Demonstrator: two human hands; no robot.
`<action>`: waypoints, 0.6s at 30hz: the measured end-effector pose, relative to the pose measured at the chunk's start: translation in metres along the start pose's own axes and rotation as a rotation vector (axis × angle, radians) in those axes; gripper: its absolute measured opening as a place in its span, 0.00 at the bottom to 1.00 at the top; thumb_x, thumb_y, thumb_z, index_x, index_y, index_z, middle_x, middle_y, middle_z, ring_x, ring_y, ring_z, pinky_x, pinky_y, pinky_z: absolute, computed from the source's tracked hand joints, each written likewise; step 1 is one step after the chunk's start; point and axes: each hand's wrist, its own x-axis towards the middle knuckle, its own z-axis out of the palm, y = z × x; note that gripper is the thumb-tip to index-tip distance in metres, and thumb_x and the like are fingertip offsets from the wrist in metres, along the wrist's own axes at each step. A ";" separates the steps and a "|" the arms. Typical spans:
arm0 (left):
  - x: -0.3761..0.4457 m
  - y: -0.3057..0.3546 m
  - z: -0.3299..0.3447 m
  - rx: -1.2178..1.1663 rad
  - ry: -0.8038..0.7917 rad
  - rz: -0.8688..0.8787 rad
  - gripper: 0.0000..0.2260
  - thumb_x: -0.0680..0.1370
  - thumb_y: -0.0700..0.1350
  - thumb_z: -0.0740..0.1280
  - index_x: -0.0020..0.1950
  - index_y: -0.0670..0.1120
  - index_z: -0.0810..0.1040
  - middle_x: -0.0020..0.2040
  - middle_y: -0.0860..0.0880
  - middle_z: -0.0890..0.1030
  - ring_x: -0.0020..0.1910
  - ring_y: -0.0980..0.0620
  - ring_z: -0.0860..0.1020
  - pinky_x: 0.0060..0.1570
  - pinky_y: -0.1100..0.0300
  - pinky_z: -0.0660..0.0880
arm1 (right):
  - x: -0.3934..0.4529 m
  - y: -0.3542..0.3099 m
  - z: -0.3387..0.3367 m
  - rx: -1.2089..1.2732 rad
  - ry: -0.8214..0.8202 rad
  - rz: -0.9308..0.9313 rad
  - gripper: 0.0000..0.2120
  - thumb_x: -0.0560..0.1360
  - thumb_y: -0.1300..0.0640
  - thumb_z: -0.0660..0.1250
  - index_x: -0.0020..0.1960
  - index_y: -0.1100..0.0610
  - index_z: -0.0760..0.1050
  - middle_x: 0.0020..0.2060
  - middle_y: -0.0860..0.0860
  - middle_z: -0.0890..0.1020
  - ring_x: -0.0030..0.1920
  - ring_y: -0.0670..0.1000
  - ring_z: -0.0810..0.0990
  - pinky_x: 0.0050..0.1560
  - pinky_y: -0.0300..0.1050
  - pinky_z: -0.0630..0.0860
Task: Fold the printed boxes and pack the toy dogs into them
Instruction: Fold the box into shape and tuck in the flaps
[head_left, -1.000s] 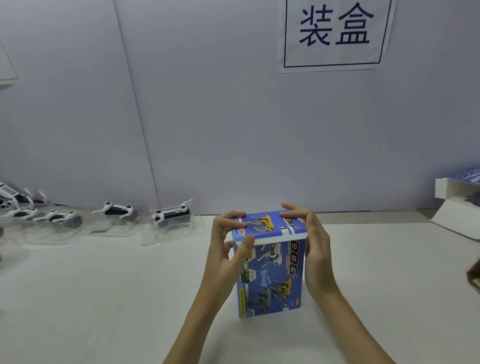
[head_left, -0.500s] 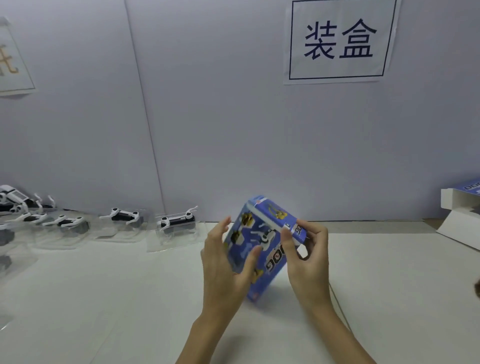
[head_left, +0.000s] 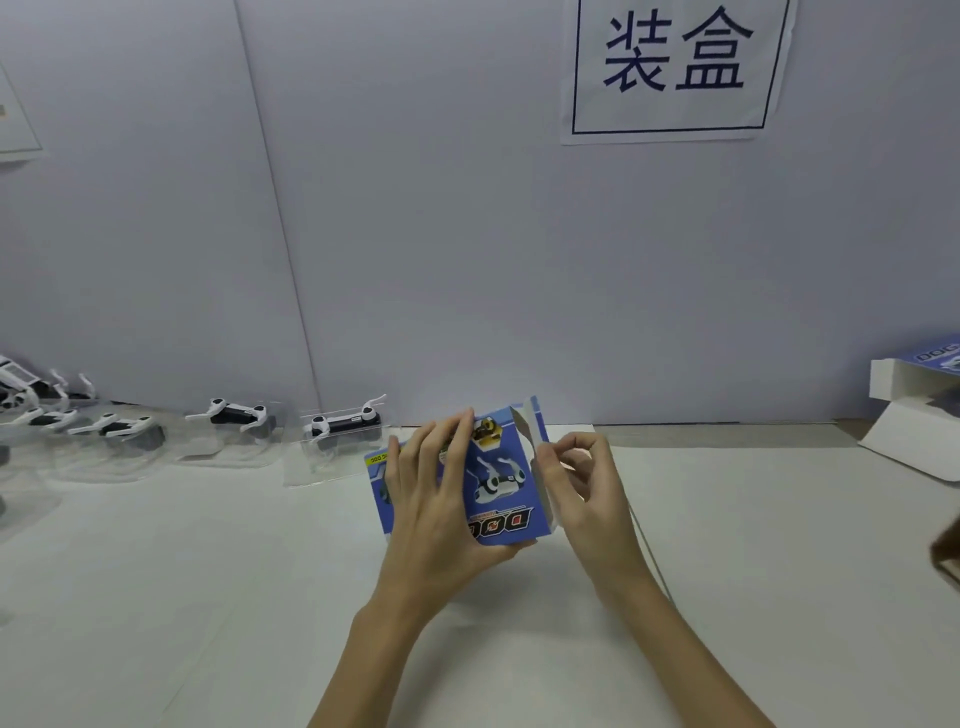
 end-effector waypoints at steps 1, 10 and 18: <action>0.000 0.003 0.000 0.013 0.000 0.009 0.52 0.65 0.70 0.75 0.80 0.47 0.59 0.75 0.50 0.64 0.75 0.46 0.64 0.73 0.29 0.63 | 0.000 0.000 -0.002 -0.020 -0.006 -0.021 0.16 0.76 0.46 0.68 0.61 0.49 0.72 0.57 0.48 0.84 0.58 0.52 0.85 0.42 0.43 0.85; -0.002 0.004 0.002 0.118 -0.025 0.033 0.49 0.65 0.68 0.78 0.79 0.56 0.60 0.77 0.46 0.63 0.77 0.39 0.65 0.76 0.30 0.57 | -0.001 0.002 0.001 -0.107 -0.074 -0.081 0.24 0.77 0.47 0.65 0.73 0.38 0.71 0.62 0.49 0.82 0.59 0.49 0.85 0.43 0.47 0.86; -0.002 0.006 0.001 0.214 -0.050 0.079 0.38 0.70 0.73 0.69 0.77 0.62 0.66 0.78 0.44 0.62 0.77 0.36 0.65 0.74 0.29 0.58 | 0.000 0.009 -0.001 -0.134 -0.110 -0.113 0.26 0.78 0.46 0.64 0.76 0.40 0.70 0.64 0.48 0.80 0.62 0.50 0.83 0.45 0.51 0.87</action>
